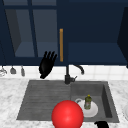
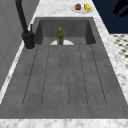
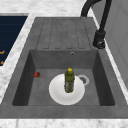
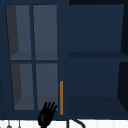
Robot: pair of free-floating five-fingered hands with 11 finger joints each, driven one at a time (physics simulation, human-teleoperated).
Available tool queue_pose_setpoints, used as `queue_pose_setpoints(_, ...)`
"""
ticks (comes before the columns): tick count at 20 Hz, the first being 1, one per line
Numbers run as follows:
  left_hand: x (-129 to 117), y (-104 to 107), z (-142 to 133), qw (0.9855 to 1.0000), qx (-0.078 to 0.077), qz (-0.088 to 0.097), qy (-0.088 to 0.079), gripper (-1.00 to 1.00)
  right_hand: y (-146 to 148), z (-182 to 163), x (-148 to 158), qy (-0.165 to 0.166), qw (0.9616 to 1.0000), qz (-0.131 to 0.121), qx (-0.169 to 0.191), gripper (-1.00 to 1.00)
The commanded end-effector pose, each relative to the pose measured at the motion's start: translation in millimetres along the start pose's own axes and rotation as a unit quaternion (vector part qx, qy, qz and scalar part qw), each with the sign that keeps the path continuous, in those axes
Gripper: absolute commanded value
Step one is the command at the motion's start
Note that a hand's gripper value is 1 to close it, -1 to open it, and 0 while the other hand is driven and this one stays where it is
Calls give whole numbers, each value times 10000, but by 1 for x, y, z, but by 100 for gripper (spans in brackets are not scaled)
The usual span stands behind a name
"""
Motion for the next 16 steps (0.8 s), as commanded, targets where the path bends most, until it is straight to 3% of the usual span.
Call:
queue_pose_setpoints(1, -3, 12, 2, 9982, -341, 42, -489, -100, 0, 0, 0, 0, 10000, 0, 0, 0)
queue_pose_setpoints(7, 2, 35, -5, 9980, -432, 262, -380, -100, 0, 0, 0, 0, 10000, 0, 0, 0)
queue_pose_setpoints(16, 13, 66, -19, 9968, -539, 402, -422, -100, 0, 0, 0, 0, 10000, 0, 0, 0)
